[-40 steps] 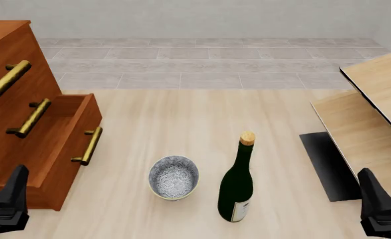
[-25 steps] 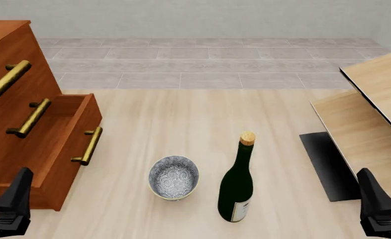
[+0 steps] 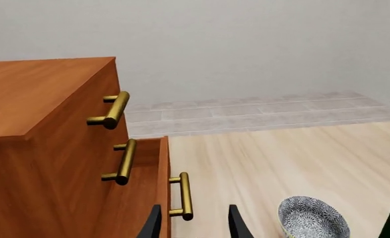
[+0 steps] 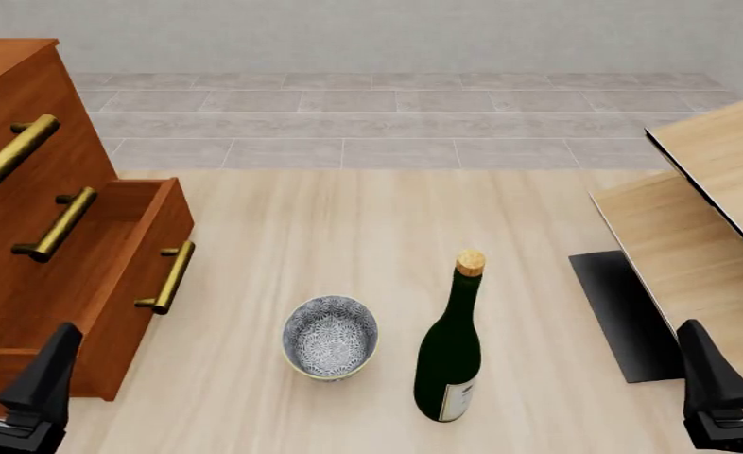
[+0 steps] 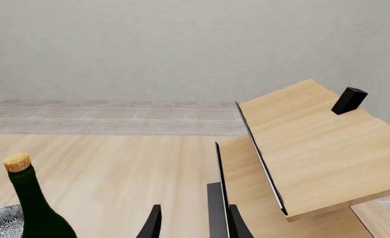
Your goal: Close the bottom drawer of the cabinet.
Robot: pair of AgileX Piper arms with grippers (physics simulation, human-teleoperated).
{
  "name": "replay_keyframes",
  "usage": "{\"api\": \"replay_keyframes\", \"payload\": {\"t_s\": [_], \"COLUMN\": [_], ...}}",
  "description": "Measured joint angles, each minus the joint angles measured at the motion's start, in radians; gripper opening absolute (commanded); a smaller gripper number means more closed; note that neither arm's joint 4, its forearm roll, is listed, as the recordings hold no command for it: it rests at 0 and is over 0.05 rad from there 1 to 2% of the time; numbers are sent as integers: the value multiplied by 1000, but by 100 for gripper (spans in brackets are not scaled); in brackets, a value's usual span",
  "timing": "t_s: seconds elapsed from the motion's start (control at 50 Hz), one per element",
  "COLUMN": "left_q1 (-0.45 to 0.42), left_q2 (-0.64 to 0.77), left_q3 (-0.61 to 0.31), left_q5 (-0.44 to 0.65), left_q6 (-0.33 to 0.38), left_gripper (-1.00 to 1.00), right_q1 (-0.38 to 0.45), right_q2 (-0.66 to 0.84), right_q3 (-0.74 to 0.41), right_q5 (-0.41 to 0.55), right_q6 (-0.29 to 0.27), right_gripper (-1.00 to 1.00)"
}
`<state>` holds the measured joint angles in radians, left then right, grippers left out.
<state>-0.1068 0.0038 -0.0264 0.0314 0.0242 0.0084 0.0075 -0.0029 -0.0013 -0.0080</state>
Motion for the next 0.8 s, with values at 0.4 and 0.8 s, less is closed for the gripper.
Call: {"api": "replay_keyframes", "payload": {"t_s": [0.4, 0.8], "left_q1": [-204, -358], "left_q2": [52, 417], "left_q3": [17, 25], "left_q5": [-8, -304], "left_q6": [15, -10], "left_gripper": [100, 100], "right_q1": [2, 5], "right_q2": [5, 28], "right_q3": [0, 0], "right_q5": [-1, -17], "right_q6": [0, 6], "right_gripper": [100, 100]}}
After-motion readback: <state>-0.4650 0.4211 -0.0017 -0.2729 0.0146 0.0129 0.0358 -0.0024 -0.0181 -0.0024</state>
